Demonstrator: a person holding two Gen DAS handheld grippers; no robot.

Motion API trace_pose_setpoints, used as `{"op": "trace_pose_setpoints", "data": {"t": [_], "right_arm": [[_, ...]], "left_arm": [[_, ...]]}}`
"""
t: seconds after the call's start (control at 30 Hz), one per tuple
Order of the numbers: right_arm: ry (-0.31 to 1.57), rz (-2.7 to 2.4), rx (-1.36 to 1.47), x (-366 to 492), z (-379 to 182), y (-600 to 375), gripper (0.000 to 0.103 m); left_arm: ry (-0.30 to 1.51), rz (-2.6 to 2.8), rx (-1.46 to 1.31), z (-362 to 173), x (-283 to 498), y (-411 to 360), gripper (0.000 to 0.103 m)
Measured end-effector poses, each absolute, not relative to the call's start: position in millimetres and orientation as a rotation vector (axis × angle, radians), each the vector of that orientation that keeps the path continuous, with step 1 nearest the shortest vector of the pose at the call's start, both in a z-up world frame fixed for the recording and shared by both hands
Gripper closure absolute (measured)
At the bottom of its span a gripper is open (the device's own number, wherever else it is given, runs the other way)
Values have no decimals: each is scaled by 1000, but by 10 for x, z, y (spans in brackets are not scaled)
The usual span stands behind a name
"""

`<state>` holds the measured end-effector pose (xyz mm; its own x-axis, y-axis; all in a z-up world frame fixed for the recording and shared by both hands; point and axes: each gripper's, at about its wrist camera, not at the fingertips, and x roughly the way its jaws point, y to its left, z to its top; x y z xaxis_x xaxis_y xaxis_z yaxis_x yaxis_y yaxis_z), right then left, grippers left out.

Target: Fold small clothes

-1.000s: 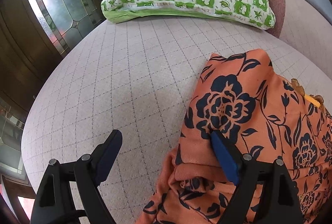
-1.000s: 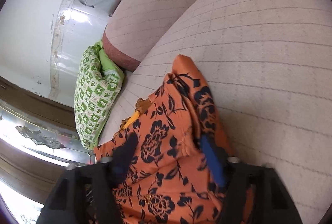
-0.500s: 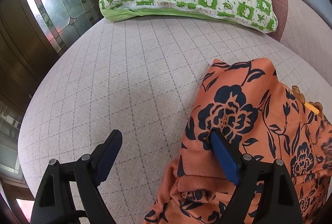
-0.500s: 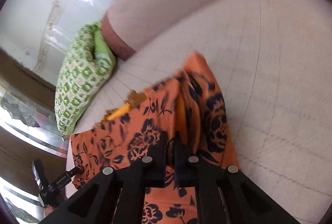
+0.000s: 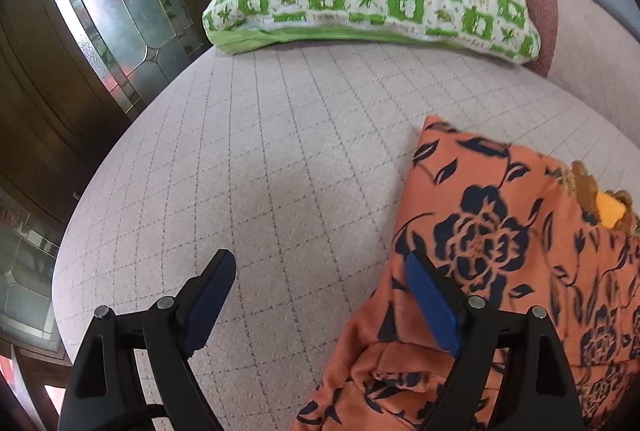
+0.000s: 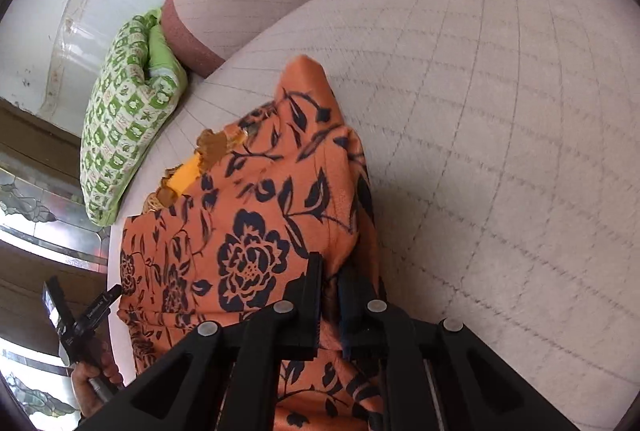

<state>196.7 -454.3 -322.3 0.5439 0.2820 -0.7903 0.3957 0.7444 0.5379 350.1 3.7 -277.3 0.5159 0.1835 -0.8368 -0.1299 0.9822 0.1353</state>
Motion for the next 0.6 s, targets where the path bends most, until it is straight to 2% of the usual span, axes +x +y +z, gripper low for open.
{"op": "trace_pose_setpoints", "data": {"t": [0.13,0.23,0.37,0.47,0.53,0.6], "right_arm": [[911,-214,695,1845,-2958,-4703,93],[816,-168,760,1848,-2908,-4729,93],[833,-73,762,2129,-2992,-4477,93],[902,-106,741,2307,-3239,-4335,93],[952,-139,725,2388,-3442,-4312,95],[939,-135,715,2406,-3381,-4300,95]], "left_arm": [[979,152,34,-2684,3472,-46,16],[950,107,53,-2648,3426,-225,16],[947,58,140,-2741,3413,-482,16],[1032,70,250,-3015,3498,-599,16],[1050,64,249,-3095,3520,-575,13],[1060,57,209,-3016,3537,-505,13]]}}
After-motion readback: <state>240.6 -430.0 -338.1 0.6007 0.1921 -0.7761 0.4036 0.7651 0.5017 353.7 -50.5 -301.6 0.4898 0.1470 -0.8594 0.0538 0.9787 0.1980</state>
